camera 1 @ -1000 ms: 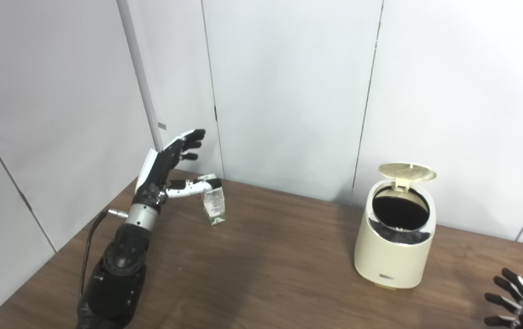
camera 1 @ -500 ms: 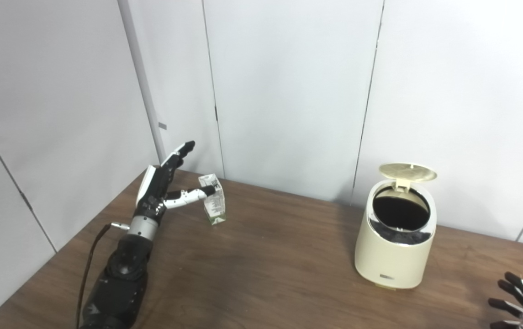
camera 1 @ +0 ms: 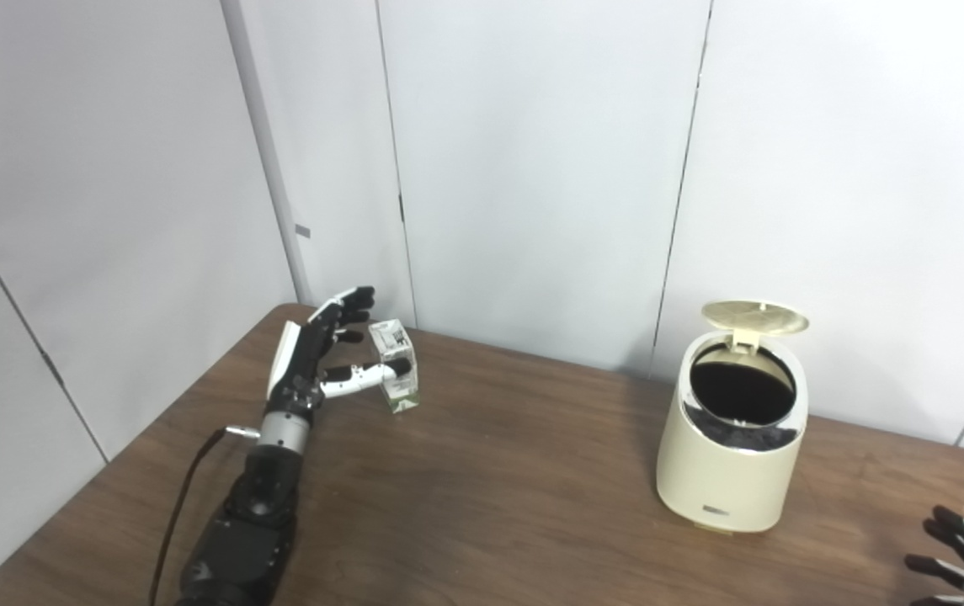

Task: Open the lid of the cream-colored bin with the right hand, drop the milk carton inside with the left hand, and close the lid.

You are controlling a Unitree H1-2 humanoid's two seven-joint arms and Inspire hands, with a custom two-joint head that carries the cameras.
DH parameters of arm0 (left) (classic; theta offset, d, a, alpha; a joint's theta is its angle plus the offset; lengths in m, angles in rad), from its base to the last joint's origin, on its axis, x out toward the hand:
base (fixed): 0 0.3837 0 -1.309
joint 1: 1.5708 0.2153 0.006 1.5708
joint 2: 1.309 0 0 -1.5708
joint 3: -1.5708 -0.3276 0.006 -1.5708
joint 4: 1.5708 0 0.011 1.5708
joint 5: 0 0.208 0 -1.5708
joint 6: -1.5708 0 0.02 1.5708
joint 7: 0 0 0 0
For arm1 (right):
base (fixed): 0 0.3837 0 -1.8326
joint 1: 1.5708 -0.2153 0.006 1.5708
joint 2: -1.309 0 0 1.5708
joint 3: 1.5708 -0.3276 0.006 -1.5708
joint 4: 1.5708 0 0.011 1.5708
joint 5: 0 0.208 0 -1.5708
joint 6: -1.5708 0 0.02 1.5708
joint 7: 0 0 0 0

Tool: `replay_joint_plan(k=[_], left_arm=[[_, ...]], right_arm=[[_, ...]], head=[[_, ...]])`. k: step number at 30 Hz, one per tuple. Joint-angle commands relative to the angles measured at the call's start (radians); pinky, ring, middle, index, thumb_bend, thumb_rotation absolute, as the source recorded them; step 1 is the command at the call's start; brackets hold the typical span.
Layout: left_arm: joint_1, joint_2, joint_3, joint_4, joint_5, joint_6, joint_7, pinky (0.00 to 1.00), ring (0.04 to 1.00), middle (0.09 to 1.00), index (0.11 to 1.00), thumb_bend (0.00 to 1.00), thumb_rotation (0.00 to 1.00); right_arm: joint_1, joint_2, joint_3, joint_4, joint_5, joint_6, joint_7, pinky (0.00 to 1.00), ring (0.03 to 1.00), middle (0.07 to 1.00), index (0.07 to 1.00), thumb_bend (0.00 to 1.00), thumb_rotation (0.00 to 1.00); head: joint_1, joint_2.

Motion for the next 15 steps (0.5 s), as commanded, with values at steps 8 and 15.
replay_joint_plan(k=[8,15], left_arm=[[-0.055,0.016,-0.015,0.044,0.008,-0.031,0.097,0.67,0.734,0.775,0.787,0.95,0.2],[-0.063,0.007,-0.018,0.079,-0.004,-0.031,0.142,0.68,0.725,0.772,0.781,0.96,0.24]], right_arm=[[-0.012,-0.033,-0.011,-0.014,0.011,-0.06,0.007,0.54,0.754,0.88,0.882,0.85,0.38],[-0.004,-0.036,-0.013,-0.022,0.03,-0.05,0.021,0.56,0.764,0.889,0.888,0.85,0.39]], head=[[0.008,0.004],[0.011,0.008]])
